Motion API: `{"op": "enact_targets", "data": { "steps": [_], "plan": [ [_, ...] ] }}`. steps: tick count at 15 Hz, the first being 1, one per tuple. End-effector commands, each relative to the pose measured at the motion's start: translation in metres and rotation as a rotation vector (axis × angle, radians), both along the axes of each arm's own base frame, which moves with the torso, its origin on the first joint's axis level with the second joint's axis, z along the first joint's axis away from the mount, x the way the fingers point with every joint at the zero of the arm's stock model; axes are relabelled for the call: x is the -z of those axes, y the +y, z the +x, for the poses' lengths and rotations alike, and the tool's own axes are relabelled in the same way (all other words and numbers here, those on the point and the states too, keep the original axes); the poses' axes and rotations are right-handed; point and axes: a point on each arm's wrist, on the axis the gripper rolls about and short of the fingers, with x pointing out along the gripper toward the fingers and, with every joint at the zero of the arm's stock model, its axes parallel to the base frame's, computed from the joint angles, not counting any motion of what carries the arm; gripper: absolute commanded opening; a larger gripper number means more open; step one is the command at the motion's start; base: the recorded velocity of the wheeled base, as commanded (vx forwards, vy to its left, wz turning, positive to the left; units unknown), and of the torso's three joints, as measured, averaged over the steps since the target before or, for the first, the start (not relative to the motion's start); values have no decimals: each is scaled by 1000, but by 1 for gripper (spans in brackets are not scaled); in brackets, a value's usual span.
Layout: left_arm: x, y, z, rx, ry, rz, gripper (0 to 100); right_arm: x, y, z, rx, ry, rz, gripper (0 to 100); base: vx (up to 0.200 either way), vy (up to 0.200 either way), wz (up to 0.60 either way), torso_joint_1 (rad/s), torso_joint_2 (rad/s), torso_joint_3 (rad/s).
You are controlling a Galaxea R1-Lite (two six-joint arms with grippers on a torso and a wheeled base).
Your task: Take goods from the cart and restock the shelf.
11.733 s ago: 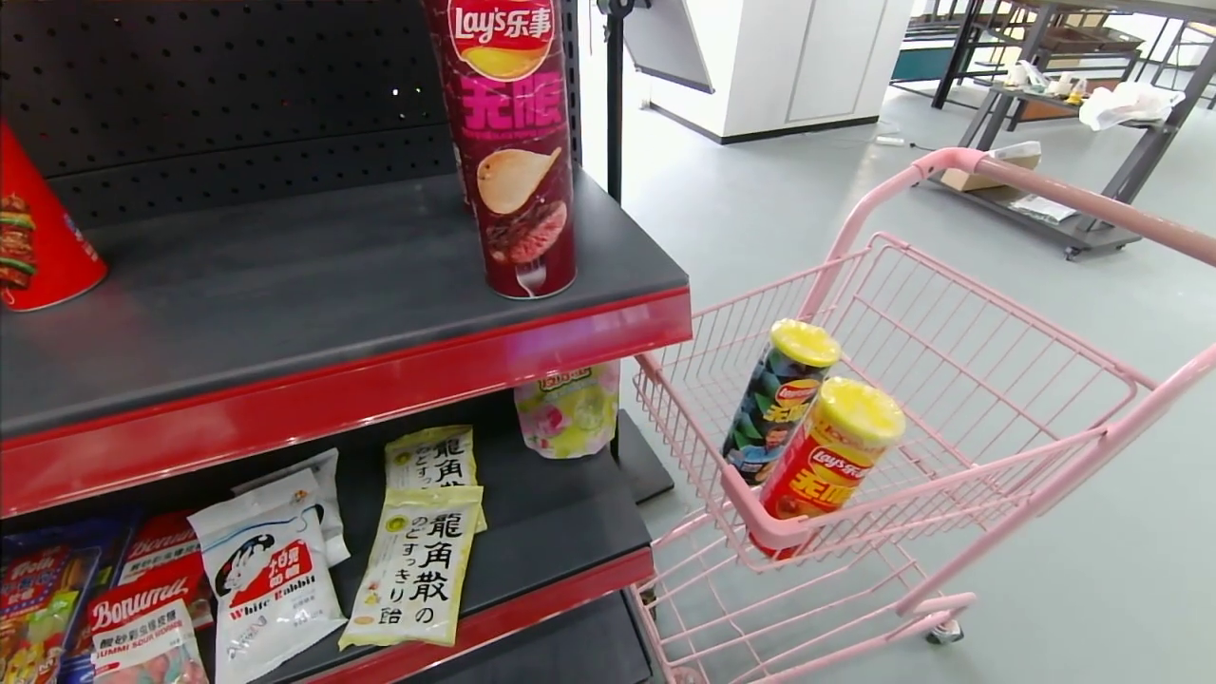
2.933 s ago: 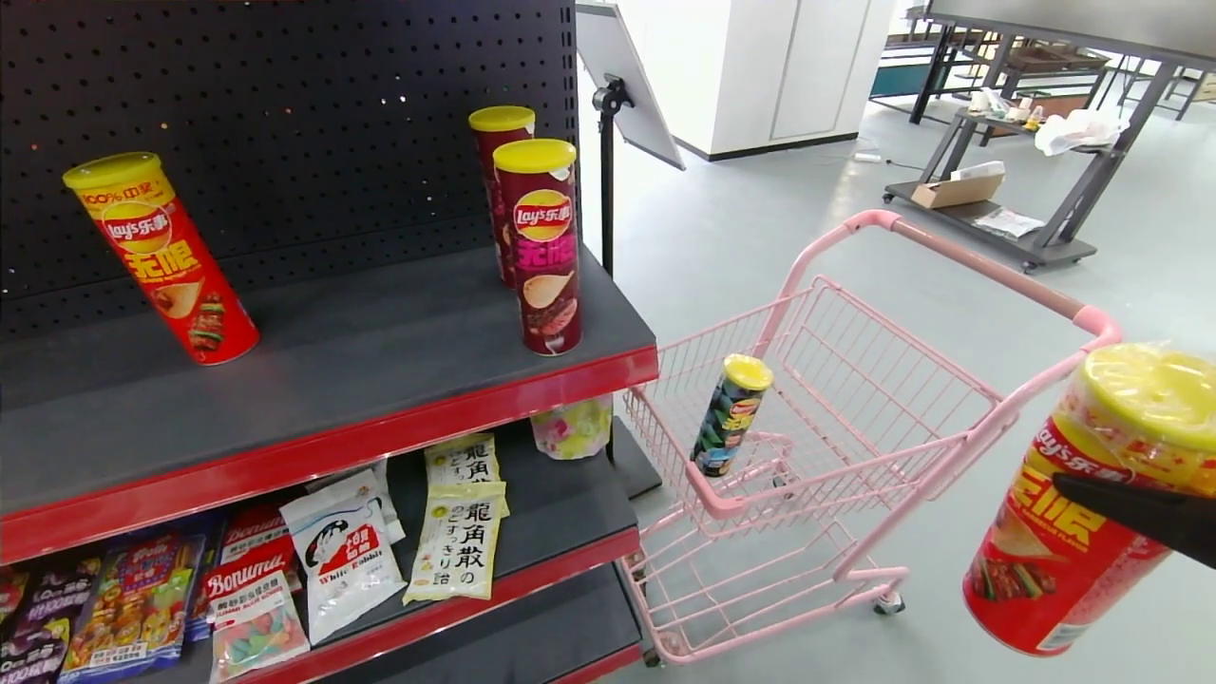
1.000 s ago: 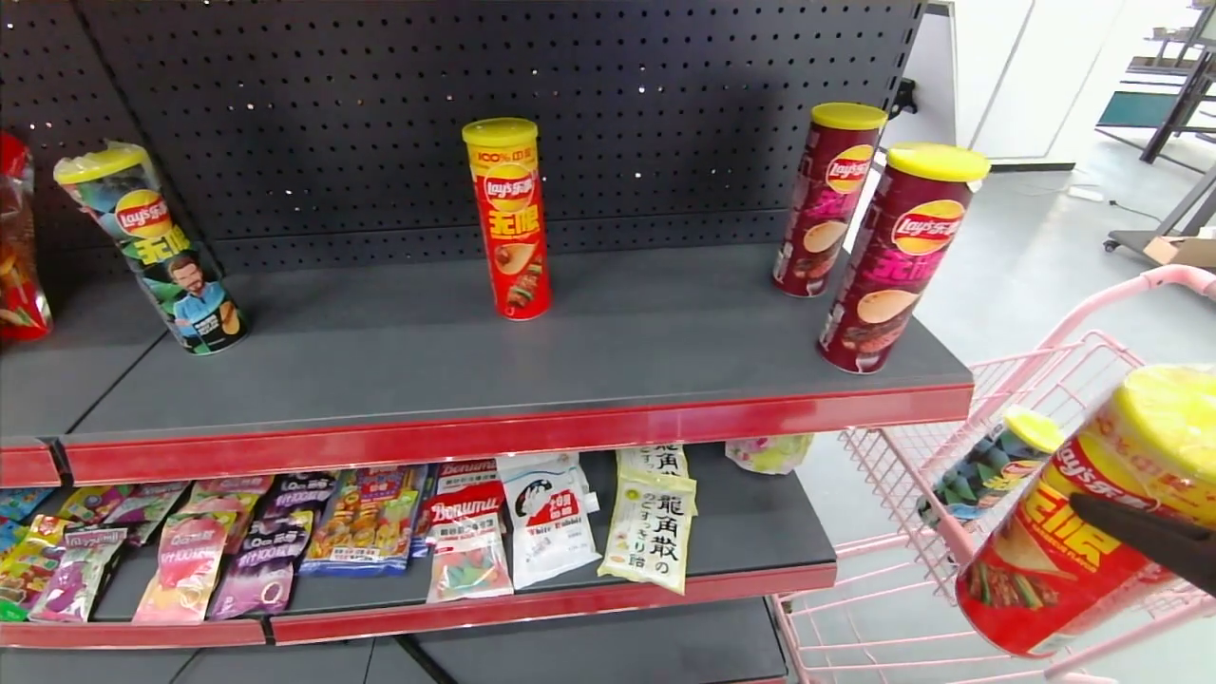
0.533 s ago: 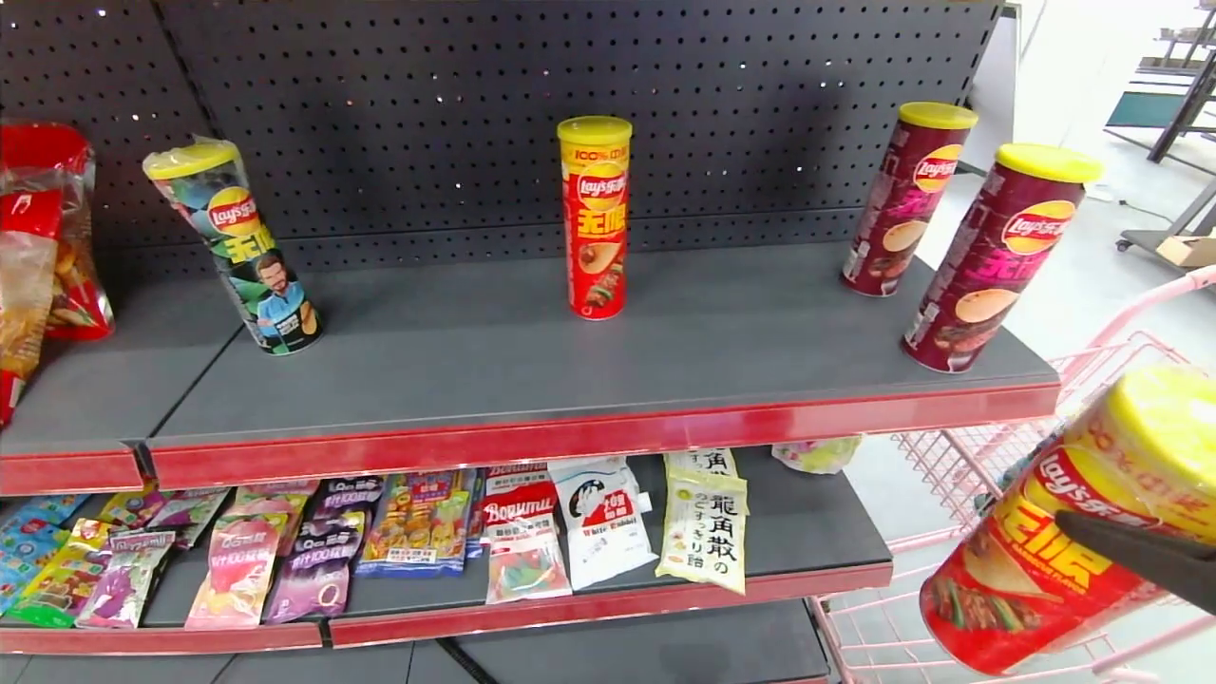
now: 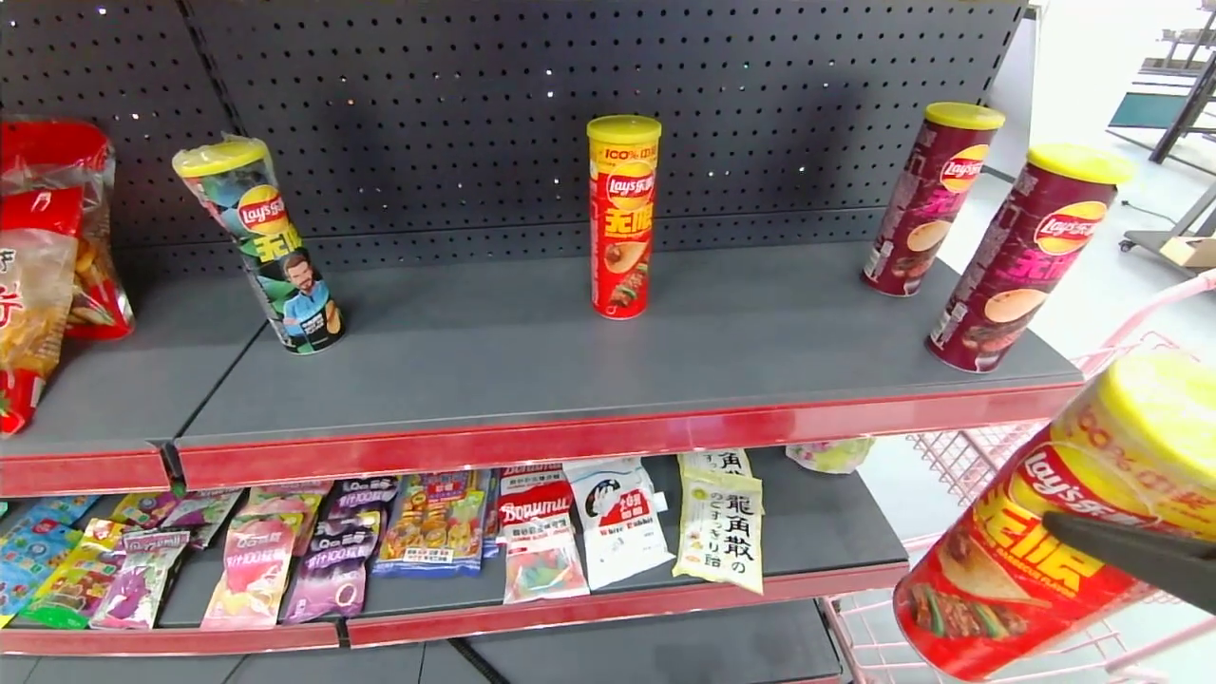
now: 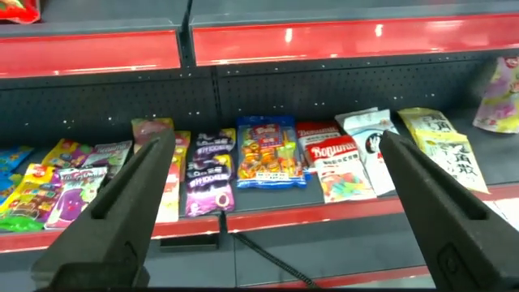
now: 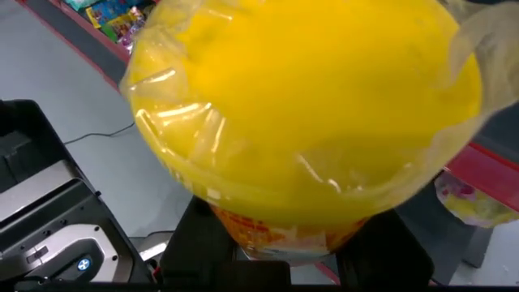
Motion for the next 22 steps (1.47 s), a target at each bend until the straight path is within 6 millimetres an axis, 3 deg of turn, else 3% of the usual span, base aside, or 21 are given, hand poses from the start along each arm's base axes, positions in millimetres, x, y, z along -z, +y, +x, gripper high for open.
{"op": "enact_targets", "data": {
  "steps": [1, 8, 20, 21, 22],
  "plan": [
    [0, 0, 0, -1, 0, 0, 100, 0, 1, 1, -5, 1, -1, 0, 200, 0, 0, 2, 2, 7],
    [0, 0, 0, -1, 0, 0, 100, 2, 1, 1, -5, 12, -4, 0, 200, 0, 0, 4, 2, 3],
    [-1, -1, 1, 34, 9, 12, 100, 6, 5, -4, -53, 15, -11, 0, 0, 0, 0, 0, 0, 0],
    [-38, -2, -6, 108, -85, 5, 100, 5, 7, -4, -80, 15, -9, 0, 0, 0, 0, 0, 0, 0],
    [-101, -3, 6, 170, -70, -14, 100, 4, 10, -4, -108, 20, -6, 0, 0, 0, 0, 0, 0, 0]
  ]
}}
